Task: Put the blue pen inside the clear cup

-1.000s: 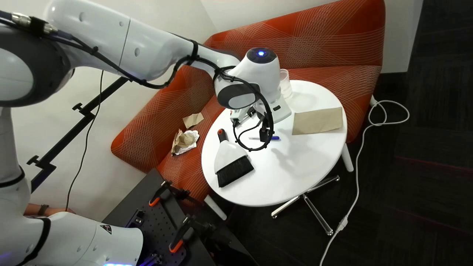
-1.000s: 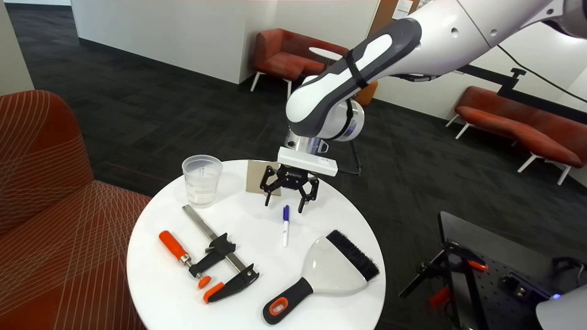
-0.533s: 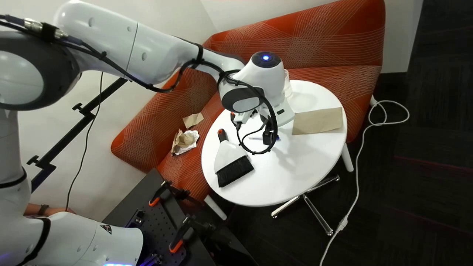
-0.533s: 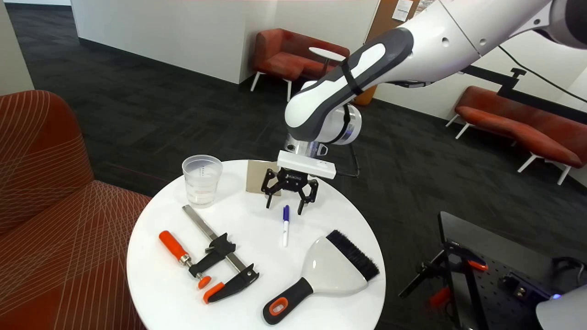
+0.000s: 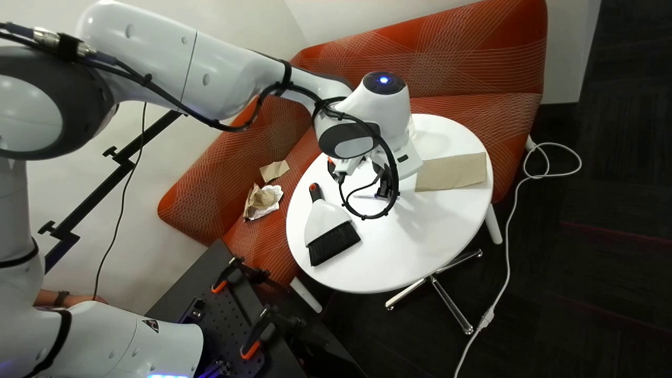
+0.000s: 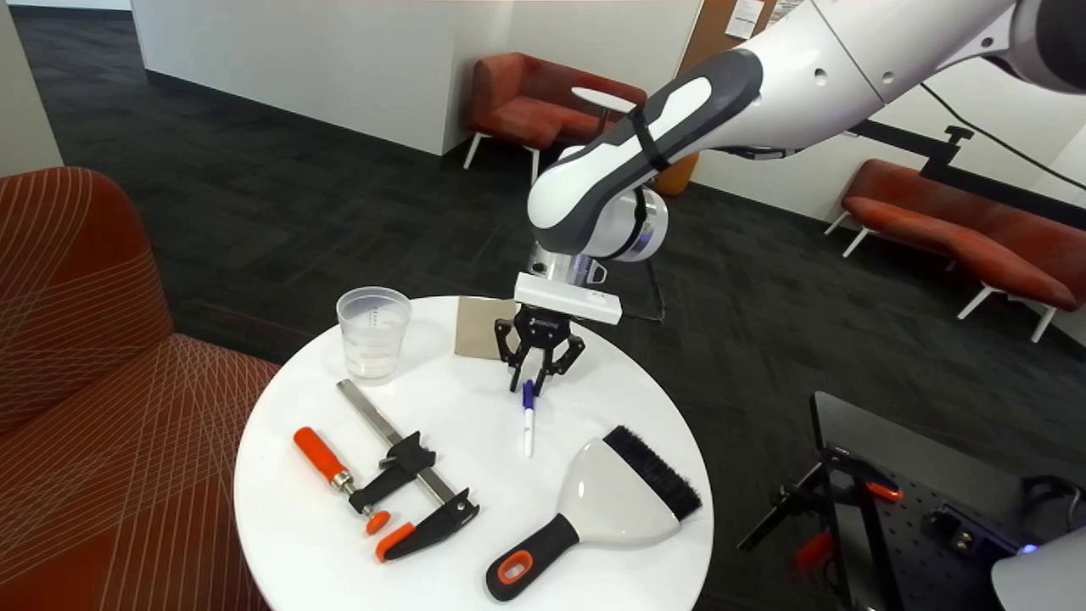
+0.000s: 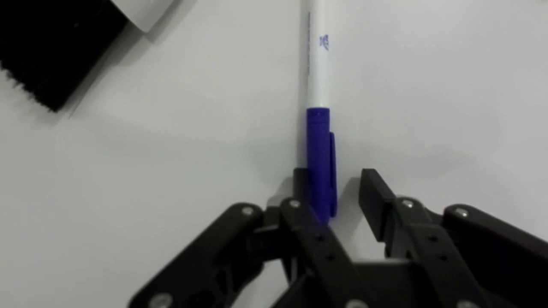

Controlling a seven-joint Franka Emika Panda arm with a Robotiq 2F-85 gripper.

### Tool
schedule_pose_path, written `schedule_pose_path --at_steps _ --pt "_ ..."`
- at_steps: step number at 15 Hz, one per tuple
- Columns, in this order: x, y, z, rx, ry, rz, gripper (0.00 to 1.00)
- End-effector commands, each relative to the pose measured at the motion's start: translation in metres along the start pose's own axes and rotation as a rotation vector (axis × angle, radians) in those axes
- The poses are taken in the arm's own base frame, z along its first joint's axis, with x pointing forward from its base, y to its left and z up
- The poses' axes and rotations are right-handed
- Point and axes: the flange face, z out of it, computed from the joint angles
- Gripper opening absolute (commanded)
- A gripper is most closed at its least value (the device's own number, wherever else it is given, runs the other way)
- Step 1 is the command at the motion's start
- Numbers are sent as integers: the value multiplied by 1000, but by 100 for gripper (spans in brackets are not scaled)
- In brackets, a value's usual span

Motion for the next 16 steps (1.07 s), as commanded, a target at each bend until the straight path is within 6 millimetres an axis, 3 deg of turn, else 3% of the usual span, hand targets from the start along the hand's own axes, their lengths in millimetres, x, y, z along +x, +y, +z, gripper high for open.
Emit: schedule_pose_path --at_steps 1,2,5,8,16 --pt "4 -3 -1 -3 -18 2 5" --pt "4 -3 -1 -3 -15 3 1" --pt "-2 -4 -9 -1 -4 6 5" --pt "-13 -8 -28 25 20 -7 5" --pt "-47 -28 -128 188 216 -72 5"
